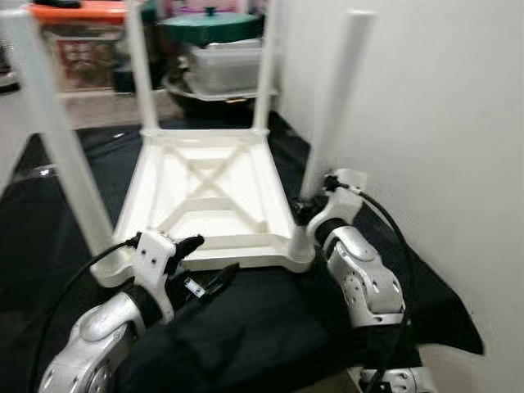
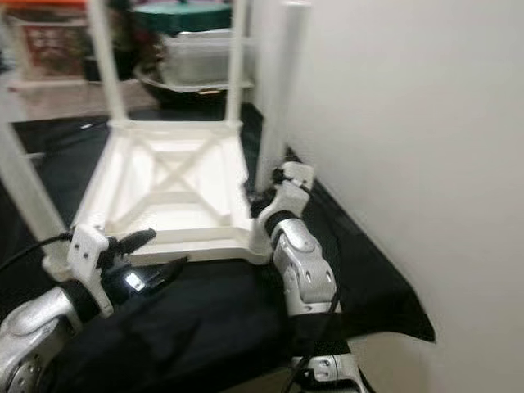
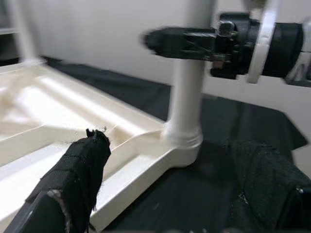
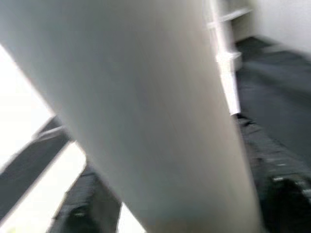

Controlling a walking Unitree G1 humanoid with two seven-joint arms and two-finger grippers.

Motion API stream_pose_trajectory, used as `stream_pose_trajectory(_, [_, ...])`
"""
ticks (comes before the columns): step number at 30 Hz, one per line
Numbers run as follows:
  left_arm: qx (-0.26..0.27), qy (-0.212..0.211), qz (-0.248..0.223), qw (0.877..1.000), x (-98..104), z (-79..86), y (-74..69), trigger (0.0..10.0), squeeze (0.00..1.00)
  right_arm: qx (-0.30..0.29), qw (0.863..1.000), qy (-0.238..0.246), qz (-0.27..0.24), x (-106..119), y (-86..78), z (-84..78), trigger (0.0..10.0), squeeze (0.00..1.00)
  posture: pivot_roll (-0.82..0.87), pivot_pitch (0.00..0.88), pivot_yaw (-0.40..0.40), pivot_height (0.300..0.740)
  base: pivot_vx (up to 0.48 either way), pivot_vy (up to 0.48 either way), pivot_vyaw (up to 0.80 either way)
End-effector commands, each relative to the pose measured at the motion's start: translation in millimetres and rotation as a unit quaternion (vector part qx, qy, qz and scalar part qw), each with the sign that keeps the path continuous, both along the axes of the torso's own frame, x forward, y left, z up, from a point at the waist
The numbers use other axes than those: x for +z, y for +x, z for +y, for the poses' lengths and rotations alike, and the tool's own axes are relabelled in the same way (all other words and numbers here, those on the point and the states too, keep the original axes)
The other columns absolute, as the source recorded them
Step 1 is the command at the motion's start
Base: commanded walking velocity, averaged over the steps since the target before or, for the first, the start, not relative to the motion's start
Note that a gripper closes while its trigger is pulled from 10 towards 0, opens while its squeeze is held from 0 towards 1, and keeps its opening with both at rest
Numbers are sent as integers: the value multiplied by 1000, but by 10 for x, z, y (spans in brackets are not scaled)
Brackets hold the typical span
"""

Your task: Building children table

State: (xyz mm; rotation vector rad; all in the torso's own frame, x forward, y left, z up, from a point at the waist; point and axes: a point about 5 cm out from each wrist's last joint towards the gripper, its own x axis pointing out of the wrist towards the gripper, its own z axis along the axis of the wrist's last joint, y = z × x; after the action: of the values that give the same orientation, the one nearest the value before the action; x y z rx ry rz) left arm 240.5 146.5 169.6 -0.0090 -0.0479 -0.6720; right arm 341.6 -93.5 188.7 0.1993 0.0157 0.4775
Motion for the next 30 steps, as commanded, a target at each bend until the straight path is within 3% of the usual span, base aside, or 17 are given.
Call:
stream_pose_trajectory(1, [-4,5,14,1000,-55,11,-10,10000,0,50,999,14,-15,77,-3,112,10000,1000,12,0,-43,740,0,0,0])
stream_pose_trajectory(2, [-4,4,13,1000,-50,13,-2,10000,0,114,993,16,-38,162,-12,175,10000,0,12,0,-46,740,0,0,0])
stream_pose_trajectory(5, [-5,3,11,1000,-44,7,-1,10000,0,228,972,-5,-64,205,-81,216,10000,0,21,0,-53,740,0,0,0])
stream_pose_trajectory(7, [-6,1,9,1000,-34,-5,-12,10000,0,334,938,-57,-76,139,-166,209,10000,0,28,0,-60,740,0,0,0])
stream_pose_trajectory(9, [-6,1,9,1000,-34,-5,-12,10000,0,334,938,-57,-76,139,-166,209,10000,0,28,0,-60,740,0,0,0])
stream_pose_trajectory(10, [-4,0,10,1000,-40,-4,-27,10000,0,300,949,-86,-43,-25,-74,197,0,0,40,0,-71,740,0,0,0])
stream_pose_trajectory(12, [-4,0,10,1000,-40,-4,-27,10000,0,300,949,-86,-43,-25,-74,197,0,0,40,0,-71,740,0,0,0])
stream_pose_trajectory(13, [0,0,10,1000,-36,7,-39,10000,0,178,977,-120,5,-190,106,136,0,0,52,0,-81,740,0,0,0])
stream_pose_trajectory(15, [0,0,10,1000,-36,7,-39,10000,0,178,977,-120,5,-190,106,136,0,0,52,0,-81,740,0,0,0])
stream_pose_trajectory(16, [4,0,13,1000,-43,24,-67,10000,0,-67,989,-122,51,-318,270,-199,0,0,55,0,-77,740,0,0,0])
stream_pose_trajectory(18, [8,1,18,1000,-63,47,-104,10000,0,-318,937,-114,91,-463,161,-577,0,0,49,0,-66,740,0,0,0])
stream_pose_trajectory(21, [5,1,20,1000,-69,42,-108,10000,0,-333,931,-104,107,-491,71,-574,0,0,43,0,-58,740,0,0,0])
stream_pose_trajectory(22, [-2,1,20,1000,-60,23,-99,10000,0,-235,964,-73,105,-430,-36,-282,10000,0,39,0,-56,740,0,0,0])
stream_pose_trajectory(27, [-6,1,19,1000,-53,23,-83,10000,0,-78,997,-8,20,-206,-115,-28,10000,0,28,0,-46,740,0,0,0])
stream_pose_trajectory(28, [-5,2,20,1000,-57,25,-73,10000,0,-47,999,-5,6,-173,-118,-15,10000,286,30,0,-44,740,0,0,0])
stream_pose_trajectory(29, [-5,2,20,1000,-57,25,-73,10000,0,-47,999,-5,6,-173,-118,-15,10000,286,30,0,-44,740,0,0,0])
stream_pose_trajectory(30, [-5,2,20,1000,-61,27,-67,10000,0,-35,999,-8,2,-168,-108,-17,10000,1000,30,0,-44,740,0,0,0])
